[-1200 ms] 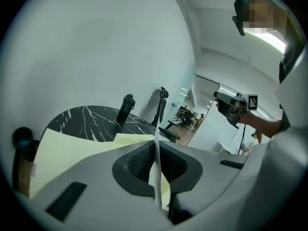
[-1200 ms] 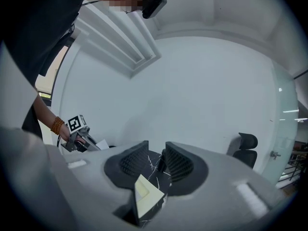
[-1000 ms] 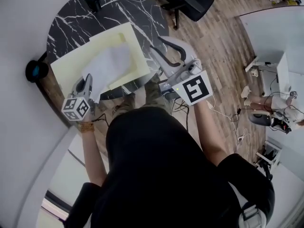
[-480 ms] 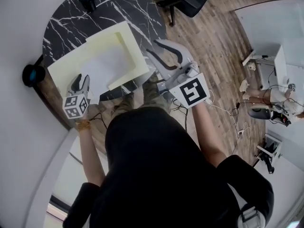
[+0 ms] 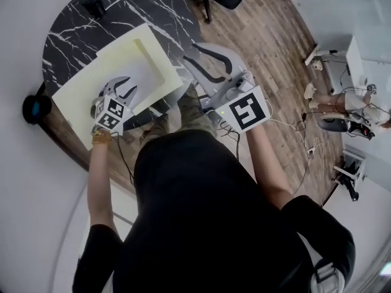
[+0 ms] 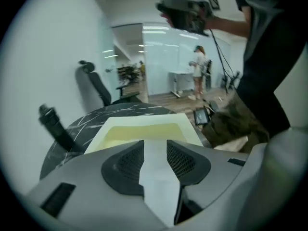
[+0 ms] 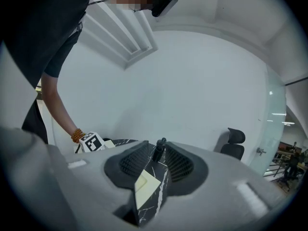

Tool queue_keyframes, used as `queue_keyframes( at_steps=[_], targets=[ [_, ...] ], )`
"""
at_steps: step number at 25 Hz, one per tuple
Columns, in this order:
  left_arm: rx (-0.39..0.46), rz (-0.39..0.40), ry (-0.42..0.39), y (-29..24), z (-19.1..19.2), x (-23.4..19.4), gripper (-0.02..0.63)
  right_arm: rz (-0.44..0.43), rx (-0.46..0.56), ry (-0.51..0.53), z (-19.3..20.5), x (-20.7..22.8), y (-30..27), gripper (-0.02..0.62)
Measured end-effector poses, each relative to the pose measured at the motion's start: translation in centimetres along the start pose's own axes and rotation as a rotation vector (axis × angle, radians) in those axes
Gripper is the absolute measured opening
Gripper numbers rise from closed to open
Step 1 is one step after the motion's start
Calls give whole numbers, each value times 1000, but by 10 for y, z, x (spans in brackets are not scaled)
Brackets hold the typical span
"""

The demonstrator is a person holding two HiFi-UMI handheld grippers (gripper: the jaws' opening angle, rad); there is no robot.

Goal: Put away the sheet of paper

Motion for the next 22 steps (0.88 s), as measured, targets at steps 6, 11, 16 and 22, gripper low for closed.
queue_keyframes(
  at_steps=[6,11,16,22],
  targets=[
    [-153,404,-381,-62,-6,10,160,19,-11,9,3,4,11,109],
    [-263,529,-482,-90,14,16,160,-13,25,-8,-6,-2,3,109],
    [-357,563,-629,-103,28,22,196,-105,36,7,-7,-22,-14,109],
    [-413,615,-708,-112,38,20,220,-183,22,-14,-4,-36,-24,109]
  ],
)
Point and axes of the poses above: the fingertips, and each gripper's own axes: y backward along the fingers, x to its right, z out of its underside, the point moved 10 cm from there along y, backward along the fingers, and after that the axes turned 12 degrees about -y, right-handed, at the moved point
